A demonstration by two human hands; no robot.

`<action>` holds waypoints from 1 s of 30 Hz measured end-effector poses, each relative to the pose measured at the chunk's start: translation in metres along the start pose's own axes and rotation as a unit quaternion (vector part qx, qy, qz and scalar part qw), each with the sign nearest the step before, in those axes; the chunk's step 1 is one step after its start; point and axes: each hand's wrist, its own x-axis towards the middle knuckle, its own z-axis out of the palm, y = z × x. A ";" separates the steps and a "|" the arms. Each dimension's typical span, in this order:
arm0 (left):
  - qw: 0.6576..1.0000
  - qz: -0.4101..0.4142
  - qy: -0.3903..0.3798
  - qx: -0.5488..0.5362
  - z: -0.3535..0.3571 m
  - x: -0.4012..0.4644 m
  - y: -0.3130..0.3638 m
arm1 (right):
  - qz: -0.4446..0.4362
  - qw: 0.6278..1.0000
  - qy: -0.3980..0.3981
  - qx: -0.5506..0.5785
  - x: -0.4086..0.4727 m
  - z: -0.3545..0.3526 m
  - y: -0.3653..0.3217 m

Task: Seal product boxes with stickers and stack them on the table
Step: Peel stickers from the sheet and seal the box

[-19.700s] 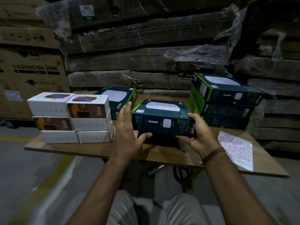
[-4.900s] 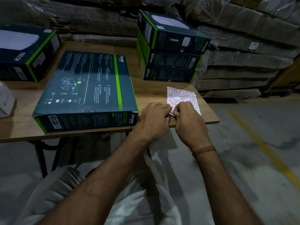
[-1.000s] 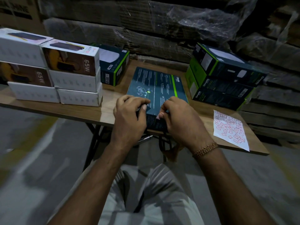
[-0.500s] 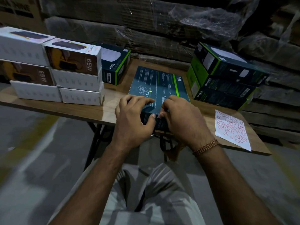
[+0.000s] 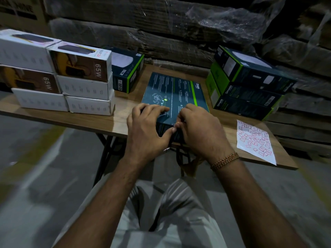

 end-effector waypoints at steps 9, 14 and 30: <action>1.000 -0.009 0.005 0.008 0.001 0.002 0.002 | -0.008 0.999 0.022 0.025 0.004 -0.001 -0.003; 1.000 -0.007 0.006 0.007 0.001 0.002 0.002 | 0.011 0.999 0.012 0.043 0.008 0.004 -0.003; 1.000 -0.016 0.016 0.001 0.002 0.001 0.001 | 0.075 0.921 0.009 0.381 0.018 0.029 0.037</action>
